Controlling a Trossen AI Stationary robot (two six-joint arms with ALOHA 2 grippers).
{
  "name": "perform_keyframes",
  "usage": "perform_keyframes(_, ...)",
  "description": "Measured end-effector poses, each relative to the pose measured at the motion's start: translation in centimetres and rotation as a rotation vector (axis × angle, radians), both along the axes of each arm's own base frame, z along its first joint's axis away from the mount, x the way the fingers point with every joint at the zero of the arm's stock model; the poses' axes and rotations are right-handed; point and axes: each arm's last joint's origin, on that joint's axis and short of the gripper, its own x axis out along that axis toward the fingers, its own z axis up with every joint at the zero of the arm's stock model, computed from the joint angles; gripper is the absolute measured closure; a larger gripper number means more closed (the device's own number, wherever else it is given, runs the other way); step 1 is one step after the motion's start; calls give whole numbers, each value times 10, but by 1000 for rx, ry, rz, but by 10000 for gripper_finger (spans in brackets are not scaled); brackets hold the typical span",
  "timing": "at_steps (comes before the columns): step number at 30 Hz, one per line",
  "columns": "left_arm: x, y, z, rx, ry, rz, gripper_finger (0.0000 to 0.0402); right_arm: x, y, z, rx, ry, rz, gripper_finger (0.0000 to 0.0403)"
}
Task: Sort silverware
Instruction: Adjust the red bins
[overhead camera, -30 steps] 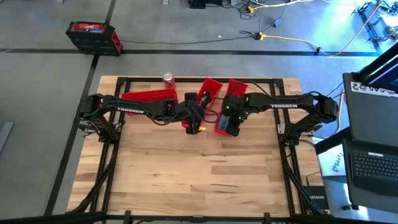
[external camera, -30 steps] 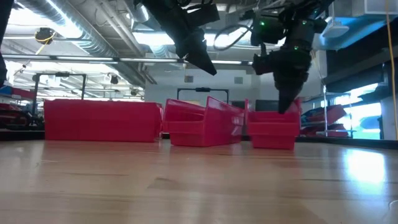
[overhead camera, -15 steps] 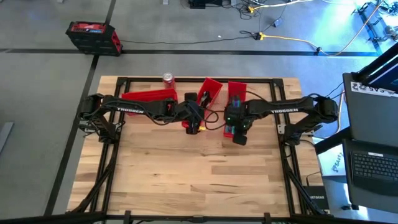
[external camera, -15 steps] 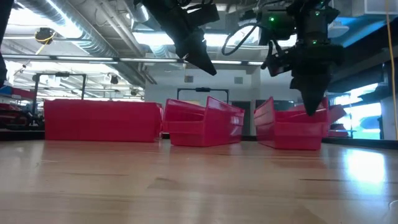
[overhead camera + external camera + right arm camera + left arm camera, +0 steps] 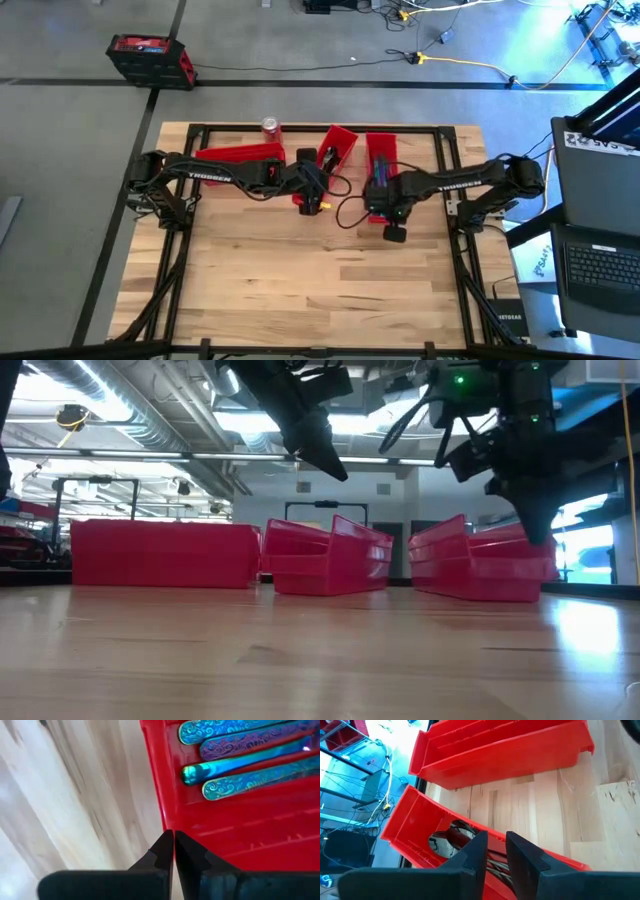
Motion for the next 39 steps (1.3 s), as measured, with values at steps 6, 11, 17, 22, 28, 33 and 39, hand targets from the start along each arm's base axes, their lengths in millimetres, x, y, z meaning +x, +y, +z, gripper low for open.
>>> perform_keyframes(6,0,2,0,-1,1,7,346,-4,1,0,-45,39,-19,403)
perform_keyframes(11,-2,4,-2,14,34,14,346,-4,8,10,-3,-52,12,403)
perform_keyframes(17,-10,12,-6,102,108,171,346,-7,17,36,24,-292,44,403)
perform_keyframes(22,-20,27,-6,133,166,258,346,-8,16,54,27,-459,42,403)
perform_keyframes(28,-31,54,-9,166,260,320,346,-2,16,60,1,-559,46,403)
perform_keyframes(33,-34,67,-14,-23,207,334,346,1,12,62,-103,-593,-3,403)
perform_keyframes(39,-27,70,-29,-101,214,347,346,3,9,72,-215,-618,-43,403)
